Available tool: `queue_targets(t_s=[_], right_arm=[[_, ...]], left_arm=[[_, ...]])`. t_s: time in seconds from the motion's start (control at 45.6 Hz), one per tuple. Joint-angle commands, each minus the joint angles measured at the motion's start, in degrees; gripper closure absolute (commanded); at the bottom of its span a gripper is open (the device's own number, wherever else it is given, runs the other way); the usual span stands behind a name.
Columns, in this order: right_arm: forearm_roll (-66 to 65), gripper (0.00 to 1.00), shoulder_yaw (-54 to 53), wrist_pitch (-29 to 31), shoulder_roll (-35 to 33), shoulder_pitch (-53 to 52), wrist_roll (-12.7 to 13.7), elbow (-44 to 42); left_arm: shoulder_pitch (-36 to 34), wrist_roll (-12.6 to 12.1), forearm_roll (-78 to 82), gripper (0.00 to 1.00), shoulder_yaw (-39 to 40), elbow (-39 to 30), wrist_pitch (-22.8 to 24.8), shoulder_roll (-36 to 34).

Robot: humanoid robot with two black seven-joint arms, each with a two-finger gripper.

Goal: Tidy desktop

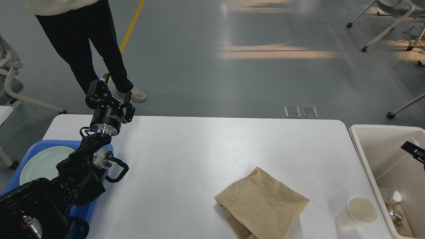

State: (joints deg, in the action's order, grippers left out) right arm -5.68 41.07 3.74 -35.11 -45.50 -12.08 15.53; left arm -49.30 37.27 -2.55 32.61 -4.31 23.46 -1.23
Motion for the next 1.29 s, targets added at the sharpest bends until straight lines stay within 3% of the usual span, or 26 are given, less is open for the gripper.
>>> queue_targets(t_s=[0.0,0.35,0.526,0.92,1.271], right_arm=[[-0.47,0.00,4.97,5.73,-4.08,-5.90,0.04,6.00],[-0.90,0.00,24.39,37.45,-10.59,-34.28,0.39,17.69],[-4.77,0.00,30.73,46.52,-10.68,-44.58,0.39,21.38],[-13.99,0.00,36.53,51.26,-10.24,-58.29,0.47,24.55],[-19.01,0.00,36.54,51.26,-8.66,-60.23,0.48,32.28]], left_arm=[[0.00,0.00,0.00,0.03,0.00,0.00,0.00,0.00],[0.00,0.00,0.00,0.03,0.00,0.00,0.00,0.00],[0.00,0.00,0.00,0.03,0.00,0.00,0.00,0.00],[0.00,0.00,0.00,0.03,0.00,0.00,0.00,0.00],[0.00,0.00,0.00,0.03,0.00,0.00,0.00,0.00]])
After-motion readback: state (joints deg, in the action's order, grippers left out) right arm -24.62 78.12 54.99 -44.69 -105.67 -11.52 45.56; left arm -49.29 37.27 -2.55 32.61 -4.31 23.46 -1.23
